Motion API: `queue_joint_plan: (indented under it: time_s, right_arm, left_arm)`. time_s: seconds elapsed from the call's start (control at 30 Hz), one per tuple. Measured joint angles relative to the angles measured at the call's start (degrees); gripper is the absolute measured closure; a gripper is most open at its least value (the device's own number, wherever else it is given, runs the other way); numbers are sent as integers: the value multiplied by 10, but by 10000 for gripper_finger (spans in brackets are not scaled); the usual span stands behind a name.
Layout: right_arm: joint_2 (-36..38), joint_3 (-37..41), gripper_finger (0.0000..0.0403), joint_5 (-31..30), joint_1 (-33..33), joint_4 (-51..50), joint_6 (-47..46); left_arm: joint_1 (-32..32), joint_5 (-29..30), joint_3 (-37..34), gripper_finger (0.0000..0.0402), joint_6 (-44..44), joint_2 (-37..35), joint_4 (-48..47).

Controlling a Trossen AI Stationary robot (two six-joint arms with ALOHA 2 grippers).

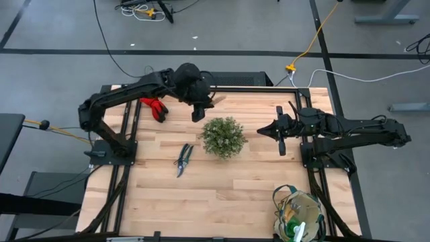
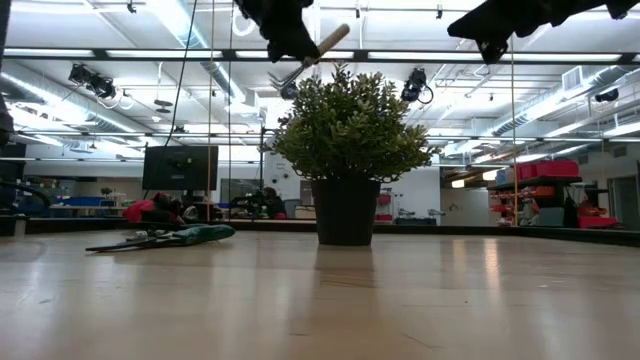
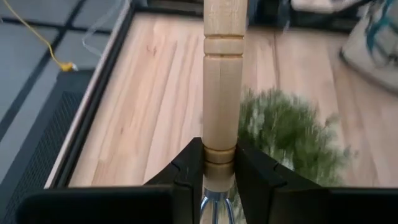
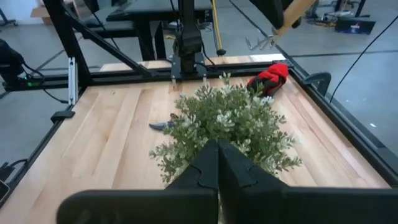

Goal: Pick & Place Garden tools in Gardening bag
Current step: Put the brown hand rake into the white gardening bag

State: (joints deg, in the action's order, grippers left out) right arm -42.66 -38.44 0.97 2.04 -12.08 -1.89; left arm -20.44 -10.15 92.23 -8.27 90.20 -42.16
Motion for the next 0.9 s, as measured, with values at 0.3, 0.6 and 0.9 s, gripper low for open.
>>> queue_joint_plan:
  time_s: [0.3, 0.6, 0.9]
  right_arm:
    - [0, 0, 403, 6, 0, 69, -4]
    - [0, 0, 403, 6, 0, 115, -6]
    - [0, 0, 401, 5, 0, 183, -5]
  left_arm:
    - [52, -2, -37, 326, 33, -36, 126]
    - [122, 25, -37, 326, 52, -36, 230]
    - [168, 66, -36, 326, 73, -32, 262]
